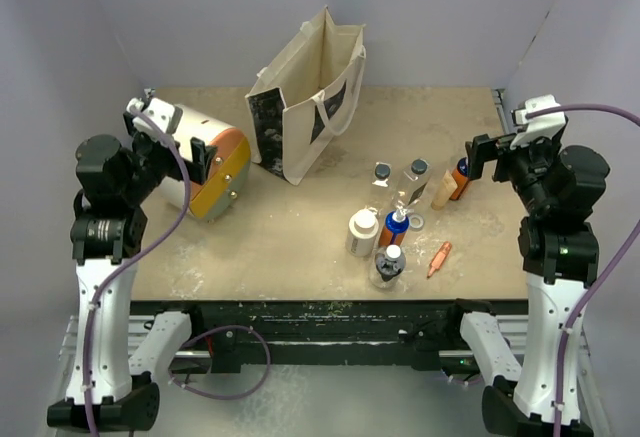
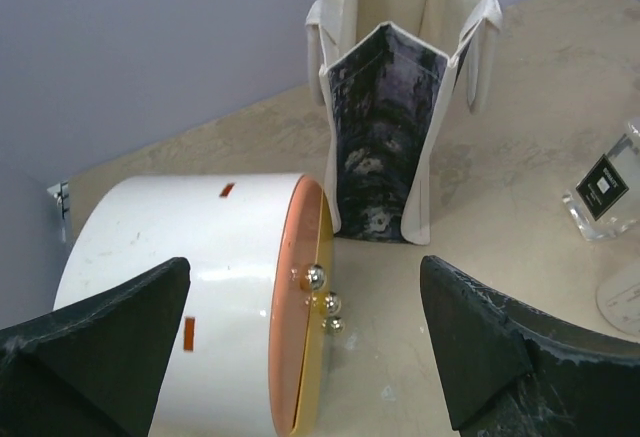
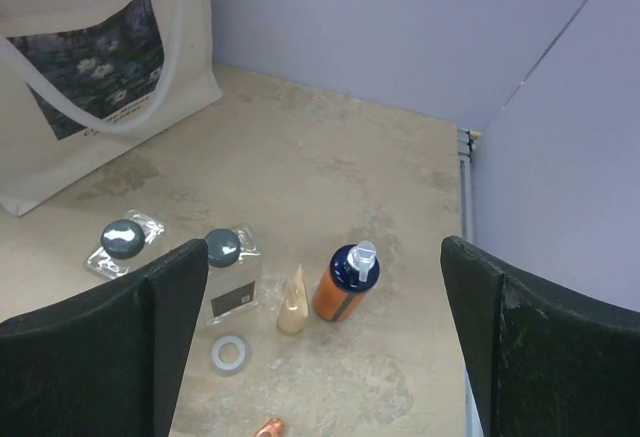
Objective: Place the personal care products into the canvas bag
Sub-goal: Move the canvas bag to the center of the board.
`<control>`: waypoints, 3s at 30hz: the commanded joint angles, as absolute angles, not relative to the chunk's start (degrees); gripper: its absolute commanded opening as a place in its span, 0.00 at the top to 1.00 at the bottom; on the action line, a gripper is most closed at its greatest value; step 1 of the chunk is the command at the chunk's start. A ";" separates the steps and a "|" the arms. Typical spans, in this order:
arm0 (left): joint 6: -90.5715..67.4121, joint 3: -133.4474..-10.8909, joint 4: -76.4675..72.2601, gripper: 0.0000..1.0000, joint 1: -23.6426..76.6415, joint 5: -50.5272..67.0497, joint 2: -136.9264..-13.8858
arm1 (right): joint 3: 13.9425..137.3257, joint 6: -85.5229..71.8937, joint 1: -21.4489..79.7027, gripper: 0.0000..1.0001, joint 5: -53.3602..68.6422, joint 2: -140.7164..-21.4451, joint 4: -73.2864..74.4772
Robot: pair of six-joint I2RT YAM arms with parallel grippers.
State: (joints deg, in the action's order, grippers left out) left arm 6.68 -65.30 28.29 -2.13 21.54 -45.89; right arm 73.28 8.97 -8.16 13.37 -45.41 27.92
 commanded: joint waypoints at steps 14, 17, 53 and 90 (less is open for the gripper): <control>22.06 -107.20 38.85 0.01 21.88 22.18 -83.82 | 75.67 18.00 -8.26 0.00 30.71 -52.11 28.47; 23.04 -112.26 40.97 0.01 24.39 22.00 -91.10 | 74.42 18.18 -8.26 0.00 30.66 -51.75 28.18; 11.52 -110.58 58.72 1.00 34.80 16.77 -94.92 | 69.78 23.42 -8.17 0.00 34.37 -54.21 33.90; 24.22 -86.89 53.78 0.25 35.78 39.20 -69.67 | 58.18 25.40 5.80 0.00 18.31 -70.25 14.53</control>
State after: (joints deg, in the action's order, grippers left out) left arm 20.38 -85.91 55.72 35.75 36.14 -71.46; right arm 58.08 23.29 5.72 18.96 -68.86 16.71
